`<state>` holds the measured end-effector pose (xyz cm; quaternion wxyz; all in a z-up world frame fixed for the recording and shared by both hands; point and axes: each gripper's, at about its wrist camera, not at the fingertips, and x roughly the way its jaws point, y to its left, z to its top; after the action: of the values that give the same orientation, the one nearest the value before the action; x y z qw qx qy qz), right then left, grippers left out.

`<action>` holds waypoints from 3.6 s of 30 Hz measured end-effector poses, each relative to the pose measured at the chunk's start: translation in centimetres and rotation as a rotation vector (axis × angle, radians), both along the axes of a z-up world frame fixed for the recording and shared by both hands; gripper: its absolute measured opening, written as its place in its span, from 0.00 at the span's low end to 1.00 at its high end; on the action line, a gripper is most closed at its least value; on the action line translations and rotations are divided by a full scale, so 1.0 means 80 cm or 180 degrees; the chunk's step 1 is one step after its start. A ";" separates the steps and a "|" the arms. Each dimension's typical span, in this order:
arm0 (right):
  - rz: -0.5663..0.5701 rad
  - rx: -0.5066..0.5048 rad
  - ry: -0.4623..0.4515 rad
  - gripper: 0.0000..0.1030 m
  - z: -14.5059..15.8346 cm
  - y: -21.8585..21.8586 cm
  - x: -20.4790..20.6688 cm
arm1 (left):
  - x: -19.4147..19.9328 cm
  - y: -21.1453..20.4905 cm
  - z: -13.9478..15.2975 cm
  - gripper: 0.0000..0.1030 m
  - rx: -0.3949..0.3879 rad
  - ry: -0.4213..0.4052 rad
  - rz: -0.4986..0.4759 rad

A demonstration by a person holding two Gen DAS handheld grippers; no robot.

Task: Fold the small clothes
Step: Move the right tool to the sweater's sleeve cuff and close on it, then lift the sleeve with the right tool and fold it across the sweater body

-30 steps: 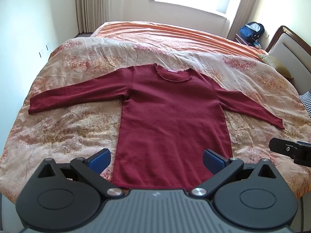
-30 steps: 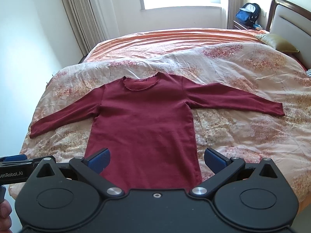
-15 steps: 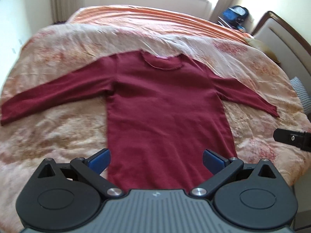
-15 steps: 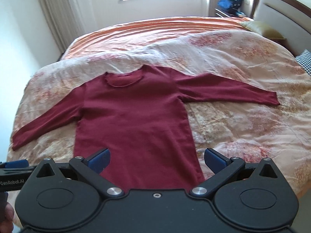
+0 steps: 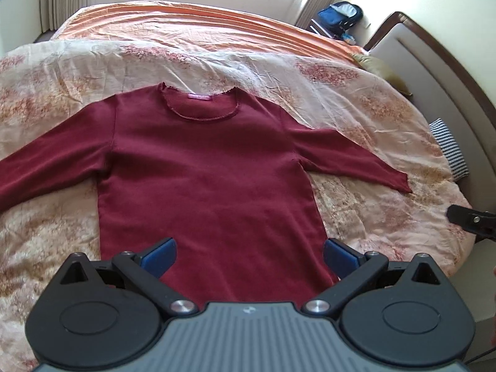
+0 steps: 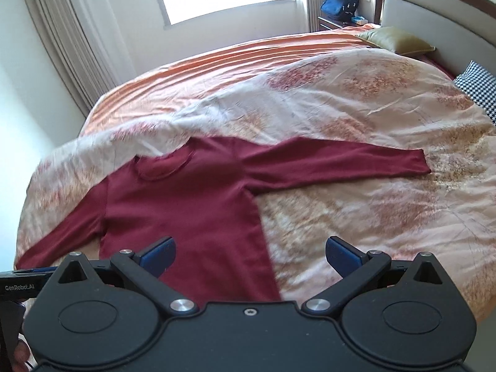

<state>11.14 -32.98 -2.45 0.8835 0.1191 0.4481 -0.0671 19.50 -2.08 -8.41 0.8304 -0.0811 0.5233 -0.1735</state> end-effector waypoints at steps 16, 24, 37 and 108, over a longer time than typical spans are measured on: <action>-0.0149 0.1268 0.0147 0.99 -0.191 -0.521 0.127 | 0.029 -0.209 -0.071 1.00 0.0218 0.0619 0.0589; -0.0459 0.2318 0.0256 0.99 -0.296 -0.660 0.186 | 0.040 -0.292 -0.071 1.00 0.0281 0.0662 0.0560; -0.0095 0.3150 0.0537 0.49 -0.379 -0.689 0.221 | 0.039 -0.321 -0.077 1.00 0.0378 0.0756 0.0602; 0.1851 0.1880 0.1089 0.04 -0.263 0.276 0.440 | 0.051 0.155 -0.205 1.00 -0.0167 -0.0078 0.0799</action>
<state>46.37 -10.87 -23.48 0.7069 0.2224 0.6026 0.2961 23.60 10.30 -24.80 0.8494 -0.1655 0.4941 -0.0829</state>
